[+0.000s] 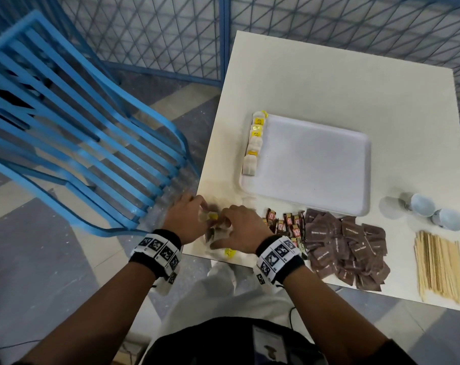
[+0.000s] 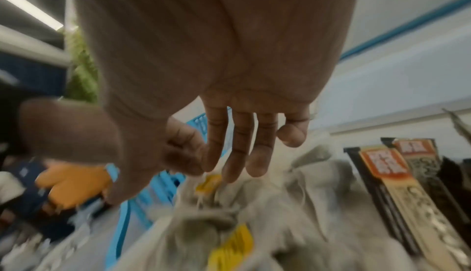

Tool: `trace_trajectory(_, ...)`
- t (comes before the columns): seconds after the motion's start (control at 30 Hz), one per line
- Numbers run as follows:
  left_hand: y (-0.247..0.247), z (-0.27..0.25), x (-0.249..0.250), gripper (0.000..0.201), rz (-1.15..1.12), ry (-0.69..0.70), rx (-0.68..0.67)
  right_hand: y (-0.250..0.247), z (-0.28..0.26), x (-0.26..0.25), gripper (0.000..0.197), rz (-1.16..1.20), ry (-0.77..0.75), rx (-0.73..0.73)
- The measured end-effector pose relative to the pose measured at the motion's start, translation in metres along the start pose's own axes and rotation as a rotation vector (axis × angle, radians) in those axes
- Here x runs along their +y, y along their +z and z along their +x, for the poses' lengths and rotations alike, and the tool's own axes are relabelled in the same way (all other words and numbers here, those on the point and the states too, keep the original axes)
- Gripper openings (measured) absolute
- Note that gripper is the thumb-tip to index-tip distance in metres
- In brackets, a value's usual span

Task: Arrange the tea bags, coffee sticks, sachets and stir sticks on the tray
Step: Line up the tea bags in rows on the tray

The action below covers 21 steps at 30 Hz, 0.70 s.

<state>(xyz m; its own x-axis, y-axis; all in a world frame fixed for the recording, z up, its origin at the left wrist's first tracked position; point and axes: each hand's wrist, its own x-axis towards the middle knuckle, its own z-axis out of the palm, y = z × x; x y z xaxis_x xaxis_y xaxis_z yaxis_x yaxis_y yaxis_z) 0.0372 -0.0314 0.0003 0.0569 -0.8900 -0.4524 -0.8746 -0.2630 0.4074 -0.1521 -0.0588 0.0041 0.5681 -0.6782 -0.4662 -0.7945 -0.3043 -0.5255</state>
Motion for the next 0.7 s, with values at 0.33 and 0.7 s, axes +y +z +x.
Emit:
trace_trajectory(0.33, 0.025, -0.004, -0.004, 0.019, -0.180, -0.072, 0.026, 0.023, -0.003, 0.001, 0.029, -0.076, -0.013, 0.078)
trace_trajectory(0.7, 0.026, -0.009, 0.009, 0.018, -0.306, -0.086, 0.079, 0.015, -0.014, 0.011, 0.010, 0.041, -0.018, 0.225)
